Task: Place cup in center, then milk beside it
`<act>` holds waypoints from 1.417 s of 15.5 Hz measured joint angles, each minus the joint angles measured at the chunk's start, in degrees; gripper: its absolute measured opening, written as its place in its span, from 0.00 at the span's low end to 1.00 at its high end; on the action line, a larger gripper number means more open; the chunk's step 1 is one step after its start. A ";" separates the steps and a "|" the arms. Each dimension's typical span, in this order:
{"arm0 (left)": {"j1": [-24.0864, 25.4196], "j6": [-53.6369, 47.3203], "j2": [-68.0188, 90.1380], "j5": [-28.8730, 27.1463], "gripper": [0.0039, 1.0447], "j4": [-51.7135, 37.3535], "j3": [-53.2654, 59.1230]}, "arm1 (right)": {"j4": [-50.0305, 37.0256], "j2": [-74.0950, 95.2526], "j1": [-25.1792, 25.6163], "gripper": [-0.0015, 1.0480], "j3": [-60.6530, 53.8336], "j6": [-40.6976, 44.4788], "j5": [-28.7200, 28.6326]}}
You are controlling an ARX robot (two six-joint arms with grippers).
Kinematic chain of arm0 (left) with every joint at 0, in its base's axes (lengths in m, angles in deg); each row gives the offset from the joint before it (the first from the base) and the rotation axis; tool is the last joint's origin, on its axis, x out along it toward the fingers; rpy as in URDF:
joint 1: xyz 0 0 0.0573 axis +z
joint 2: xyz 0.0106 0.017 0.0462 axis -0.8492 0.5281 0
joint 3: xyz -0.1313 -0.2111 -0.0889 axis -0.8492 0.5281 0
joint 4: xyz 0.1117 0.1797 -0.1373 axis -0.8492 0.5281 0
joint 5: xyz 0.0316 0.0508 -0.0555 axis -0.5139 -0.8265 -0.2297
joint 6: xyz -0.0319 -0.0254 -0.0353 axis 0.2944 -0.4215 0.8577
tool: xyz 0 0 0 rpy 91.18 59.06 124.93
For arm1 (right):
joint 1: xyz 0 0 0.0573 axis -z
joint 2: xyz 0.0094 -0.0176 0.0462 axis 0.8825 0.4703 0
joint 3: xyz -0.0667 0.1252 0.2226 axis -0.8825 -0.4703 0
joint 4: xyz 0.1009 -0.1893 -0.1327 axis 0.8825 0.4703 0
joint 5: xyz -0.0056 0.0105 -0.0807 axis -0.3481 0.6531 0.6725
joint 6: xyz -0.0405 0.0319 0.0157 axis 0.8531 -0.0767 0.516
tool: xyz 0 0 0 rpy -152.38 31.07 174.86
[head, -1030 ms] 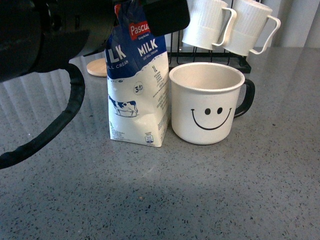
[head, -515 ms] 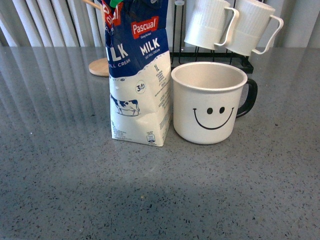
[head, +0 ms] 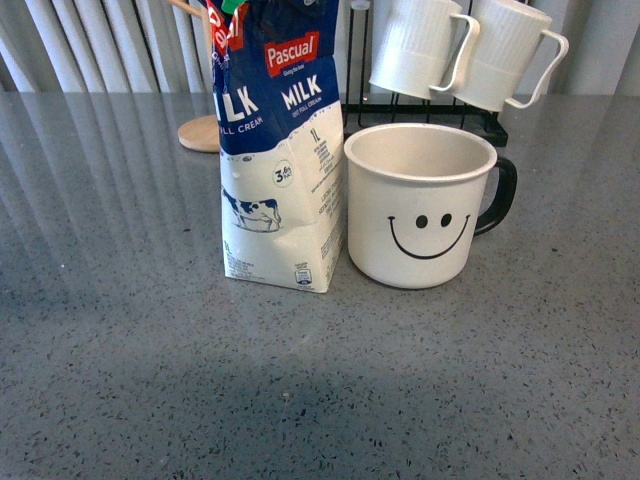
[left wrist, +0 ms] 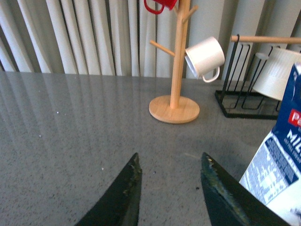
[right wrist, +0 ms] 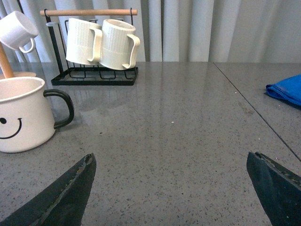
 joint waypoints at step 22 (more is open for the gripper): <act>16.83 -0.33 -35.32 17.38 0.01 11.65 21.75 | -0.02 0.00 0.00 0.94 0.00 0.00 0.02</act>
